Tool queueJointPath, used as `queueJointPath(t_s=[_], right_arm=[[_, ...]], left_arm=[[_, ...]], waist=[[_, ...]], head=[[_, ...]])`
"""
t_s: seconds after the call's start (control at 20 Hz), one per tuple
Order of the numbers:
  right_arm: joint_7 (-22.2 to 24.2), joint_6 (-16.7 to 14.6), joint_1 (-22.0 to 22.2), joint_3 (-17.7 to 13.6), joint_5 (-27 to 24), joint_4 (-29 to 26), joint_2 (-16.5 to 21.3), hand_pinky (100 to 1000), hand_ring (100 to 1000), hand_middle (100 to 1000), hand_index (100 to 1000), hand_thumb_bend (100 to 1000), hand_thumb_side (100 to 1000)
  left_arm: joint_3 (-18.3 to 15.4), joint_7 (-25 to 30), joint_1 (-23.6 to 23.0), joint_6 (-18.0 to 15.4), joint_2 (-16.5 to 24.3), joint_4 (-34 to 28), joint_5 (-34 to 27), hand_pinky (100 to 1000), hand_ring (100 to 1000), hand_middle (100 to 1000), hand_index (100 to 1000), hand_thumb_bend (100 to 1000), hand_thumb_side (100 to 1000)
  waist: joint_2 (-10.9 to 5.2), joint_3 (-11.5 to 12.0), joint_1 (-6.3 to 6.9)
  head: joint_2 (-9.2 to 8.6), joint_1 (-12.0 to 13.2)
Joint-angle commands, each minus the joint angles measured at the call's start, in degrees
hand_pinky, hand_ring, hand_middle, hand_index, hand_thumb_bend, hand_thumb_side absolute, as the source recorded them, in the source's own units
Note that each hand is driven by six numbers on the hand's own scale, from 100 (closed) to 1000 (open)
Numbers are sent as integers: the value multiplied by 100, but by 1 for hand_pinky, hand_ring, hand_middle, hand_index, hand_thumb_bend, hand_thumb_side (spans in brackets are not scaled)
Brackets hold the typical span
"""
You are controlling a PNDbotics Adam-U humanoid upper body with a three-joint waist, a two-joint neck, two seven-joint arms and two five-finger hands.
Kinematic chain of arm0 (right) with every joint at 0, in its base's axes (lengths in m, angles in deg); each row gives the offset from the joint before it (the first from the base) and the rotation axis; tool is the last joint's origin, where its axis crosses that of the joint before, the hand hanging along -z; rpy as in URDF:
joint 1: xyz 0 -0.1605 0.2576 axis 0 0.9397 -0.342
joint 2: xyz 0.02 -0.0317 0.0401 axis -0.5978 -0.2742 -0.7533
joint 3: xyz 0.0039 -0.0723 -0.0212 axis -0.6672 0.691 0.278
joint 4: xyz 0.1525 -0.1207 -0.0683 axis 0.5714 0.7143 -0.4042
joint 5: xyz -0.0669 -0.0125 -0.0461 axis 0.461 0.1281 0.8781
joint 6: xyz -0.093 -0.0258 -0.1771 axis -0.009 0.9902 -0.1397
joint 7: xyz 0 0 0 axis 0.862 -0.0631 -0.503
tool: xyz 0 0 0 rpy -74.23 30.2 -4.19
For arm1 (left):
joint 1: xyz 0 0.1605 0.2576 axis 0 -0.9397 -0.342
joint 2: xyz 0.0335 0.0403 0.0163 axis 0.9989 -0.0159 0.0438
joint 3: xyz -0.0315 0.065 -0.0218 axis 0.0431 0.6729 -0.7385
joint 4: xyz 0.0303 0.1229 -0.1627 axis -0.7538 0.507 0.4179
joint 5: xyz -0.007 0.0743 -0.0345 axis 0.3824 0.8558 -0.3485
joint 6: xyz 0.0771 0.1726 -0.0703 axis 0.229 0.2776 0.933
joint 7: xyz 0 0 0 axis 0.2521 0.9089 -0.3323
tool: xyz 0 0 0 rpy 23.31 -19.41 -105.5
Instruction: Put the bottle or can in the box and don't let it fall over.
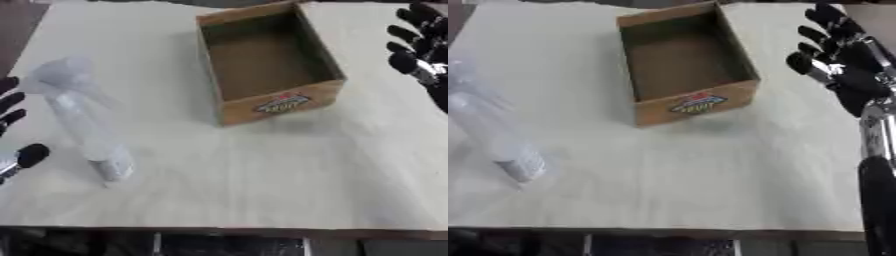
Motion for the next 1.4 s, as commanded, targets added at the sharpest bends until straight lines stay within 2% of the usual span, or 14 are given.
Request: queueJointPath(t_s=[0.05, 0.75, 1.4], right_arm=[[15, 7, -53, -12, -8, -92, 155, 1000, 1000, 1000, 989, 681, 173], [60, 9, -55, 8, -9, -80, 143, 1000, 1000, 1000, 987, 669, 173], [84, 56, -69, 15, 1, -74, 114, 1000, 1000, 1000, 985, 650, 171]], left_arm=[[48, 78, 93, 94, 184, -117, 19, 1000, 1000, 1000, 950, 785, 267], [273, 258, 377, 474, 126, -65, -83, 1000, 1000, 1000, 946, 783, 276], [534, 782, 616, 498, 131, 185, 124, 1000, 1000, 1000, 943, 767, 246]], waist=[[-97, -10, -1], [-98, -20, -11], [-100, -38, -6]], head=[[6, 23], [-24, 78], [-48, 141]])
